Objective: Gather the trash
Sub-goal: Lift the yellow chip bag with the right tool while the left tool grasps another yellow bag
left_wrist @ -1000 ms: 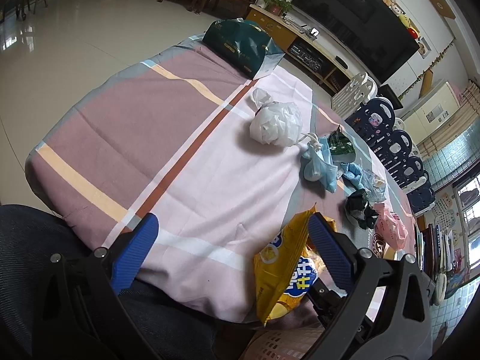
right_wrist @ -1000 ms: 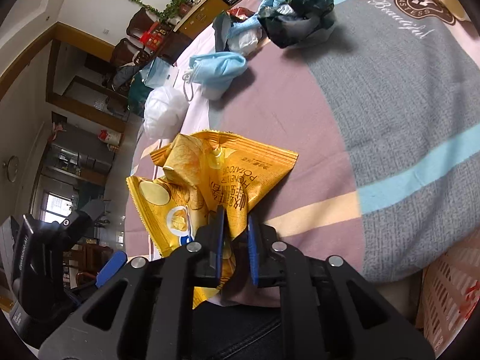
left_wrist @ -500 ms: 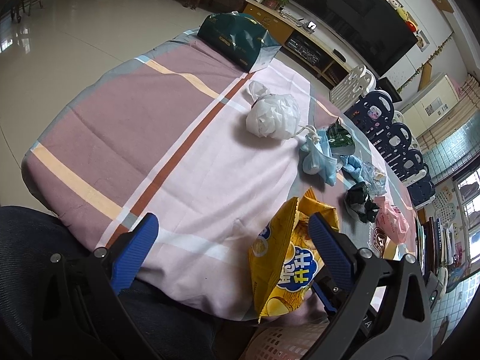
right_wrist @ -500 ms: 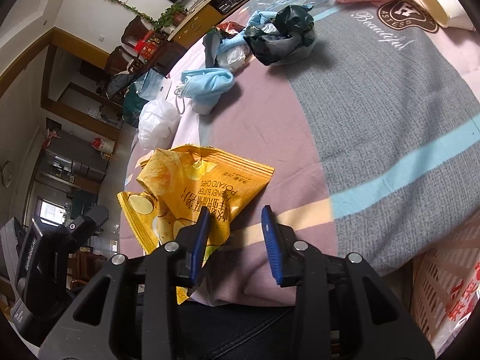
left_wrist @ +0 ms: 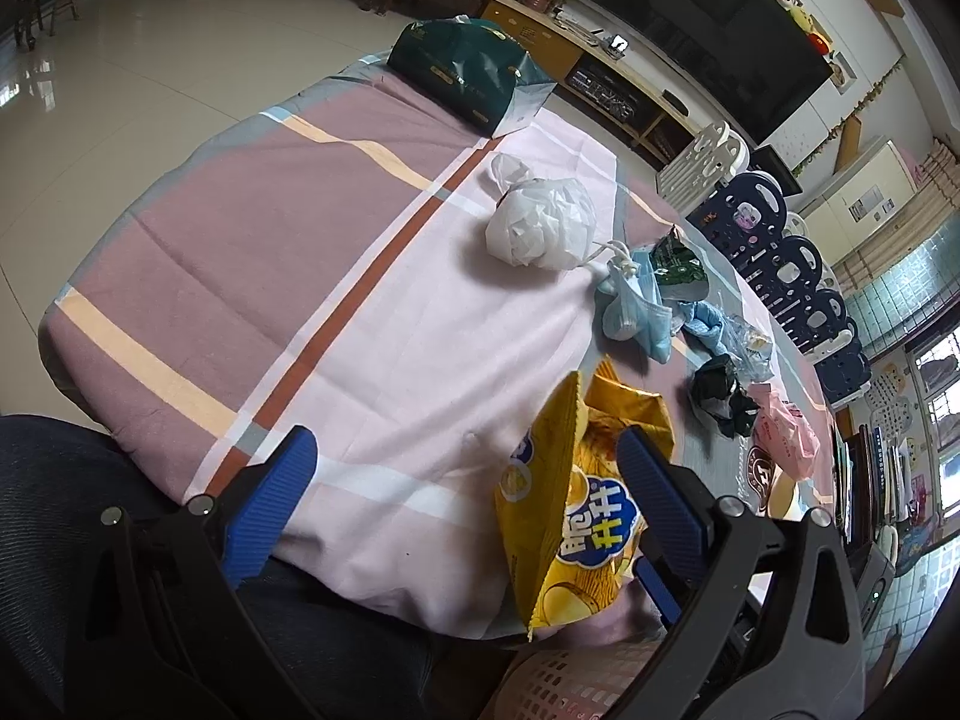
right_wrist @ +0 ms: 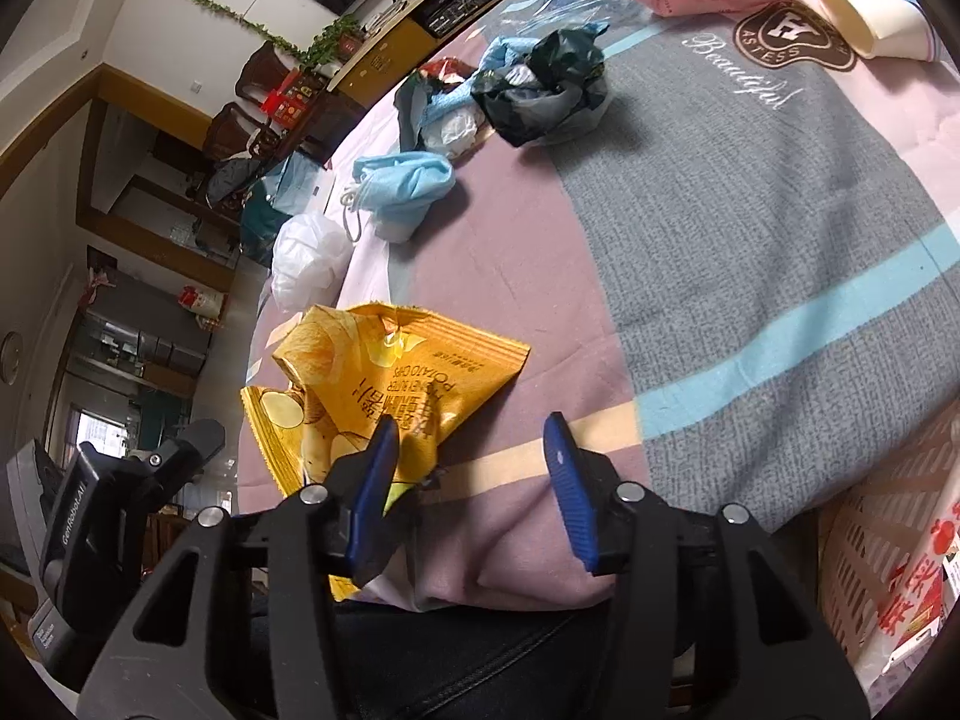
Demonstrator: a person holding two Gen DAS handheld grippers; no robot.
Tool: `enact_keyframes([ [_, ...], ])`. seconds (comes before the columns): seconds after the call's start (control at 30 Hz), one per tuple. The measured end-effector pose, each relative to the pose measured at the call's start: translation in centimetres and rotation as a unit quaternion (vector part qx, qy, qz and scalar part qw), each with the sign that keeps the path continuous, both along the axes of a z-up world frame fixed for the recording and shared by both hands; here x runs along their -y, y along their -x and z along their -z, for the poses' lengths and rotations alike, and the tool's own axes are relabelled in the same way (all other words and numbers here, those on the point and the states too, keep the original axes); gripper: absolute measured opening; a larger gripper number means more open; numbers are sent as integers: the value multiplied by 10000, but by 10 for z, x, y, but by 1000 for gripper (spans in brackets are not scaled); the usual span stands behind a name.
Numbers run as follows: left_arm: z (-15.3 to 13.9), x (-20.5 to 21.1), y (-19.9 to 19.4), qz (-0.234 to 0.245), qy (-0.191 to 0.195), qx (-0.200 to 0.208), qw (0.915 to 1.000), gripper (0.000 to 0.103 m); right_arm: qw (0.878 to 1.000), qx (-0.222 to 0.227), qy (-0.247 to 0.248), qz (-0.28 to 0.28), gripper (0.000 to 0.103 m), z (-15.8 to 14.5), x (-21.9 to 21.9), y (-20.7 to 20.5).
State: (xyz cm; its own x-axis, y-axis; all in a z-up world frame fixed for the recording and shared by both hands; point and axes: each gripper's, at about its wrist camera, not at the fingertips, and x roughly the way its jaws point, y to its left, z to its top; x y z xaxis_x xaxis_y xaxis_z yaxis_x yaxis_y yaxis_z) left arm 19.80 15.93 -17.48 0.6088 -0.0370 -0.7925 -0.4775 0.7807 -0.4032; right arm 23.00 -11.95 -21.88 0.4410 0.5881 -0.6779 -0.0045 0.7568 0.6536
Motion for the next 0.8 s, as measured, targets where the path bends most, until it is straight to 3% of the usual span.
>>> enact_keyframes([
  [0.27, 2, -7, 1, 52, 340, 83, 9994, 99, 9998, 79, 39, 192, 50, -8, 15, 1],
  [0.37, 2, -1, -4, 320, 476, 165, 9982, 99, 9993, 136, 70, 341, 50, -14, 27, 1],
  [0.53, 4, 33, -26, 974, 111, -93, 9951, 99, 9941, 543, 335, 874, 50, -44, 66, 1],
  [0.63, 10, 58, -39, 1404, -239, -371, 9891, 99, 9808, 867, 1196, 1272, 64, -69, 94, -8],
  [0.7, 13, 73, -44, 1706, -452, -474, 9832, 99, 9618, 956, 1882, 1744, 82, -78, 119, -17],
  [0.8, 15, 88, -45, 1914, -886, -567, 9759, 99, 9321, 1045, 2677, 2205, 91, -79, 158, -44],
])
